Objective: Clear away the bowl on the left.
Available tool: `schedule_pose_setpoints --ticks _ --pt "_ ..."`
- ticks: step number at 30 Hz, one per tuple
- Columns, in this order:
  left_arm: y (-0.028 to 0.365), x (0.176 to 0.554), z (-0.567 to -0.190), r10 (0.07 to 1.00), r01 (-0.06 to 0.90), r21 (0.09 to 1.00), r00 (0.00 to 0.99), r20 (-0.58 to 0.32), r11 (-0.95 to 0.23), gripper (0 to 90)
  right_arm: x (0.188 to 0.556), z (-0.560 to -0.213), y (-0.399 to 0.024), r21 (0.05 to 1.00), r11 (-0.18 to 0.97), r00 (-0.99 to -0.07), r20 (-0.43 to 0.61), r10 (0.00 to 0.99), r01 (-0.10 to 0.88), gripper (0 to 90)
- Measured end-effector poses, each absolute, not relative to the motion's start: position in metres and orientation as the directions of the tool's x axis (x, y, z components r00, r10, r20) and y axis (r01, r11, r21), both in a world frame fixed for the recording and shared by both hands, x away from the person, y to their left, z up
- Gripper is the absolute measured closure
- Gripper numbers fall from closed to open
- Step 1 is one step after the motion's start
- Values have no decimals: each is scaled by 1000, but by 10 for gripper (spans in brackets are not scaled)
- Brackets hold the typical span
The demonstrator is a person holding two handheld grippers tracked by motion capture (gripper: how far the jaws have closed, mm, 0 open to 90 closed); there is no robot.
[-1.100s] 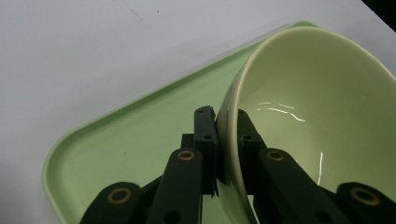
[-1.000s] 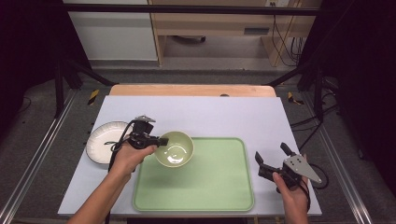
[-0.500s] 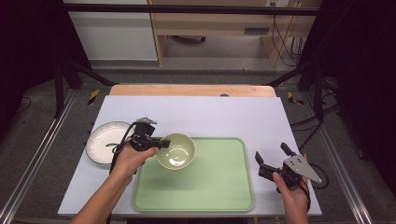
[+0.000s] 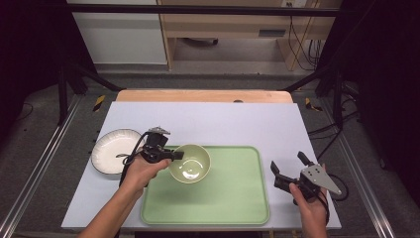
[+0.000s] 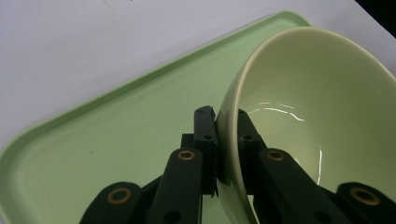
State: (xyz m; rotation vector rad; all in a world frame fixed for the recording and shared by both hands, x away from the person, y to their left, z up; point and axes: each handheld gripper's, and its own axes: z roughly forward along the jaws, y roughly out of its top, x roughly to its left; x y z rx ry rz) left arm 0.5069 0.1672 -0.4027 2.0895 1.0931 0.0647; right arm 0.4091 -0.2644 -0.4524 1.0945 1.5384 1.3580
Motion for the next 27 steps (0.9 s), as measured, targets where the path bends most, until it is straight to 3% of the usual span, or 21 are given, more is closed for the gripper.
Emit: schedule_pose_setpoints --ticks 27 --pt "152 499 -421 696 688 621 652 -300 -377 834 409 -453 -265 994 49 -314 -14 949 102 30"
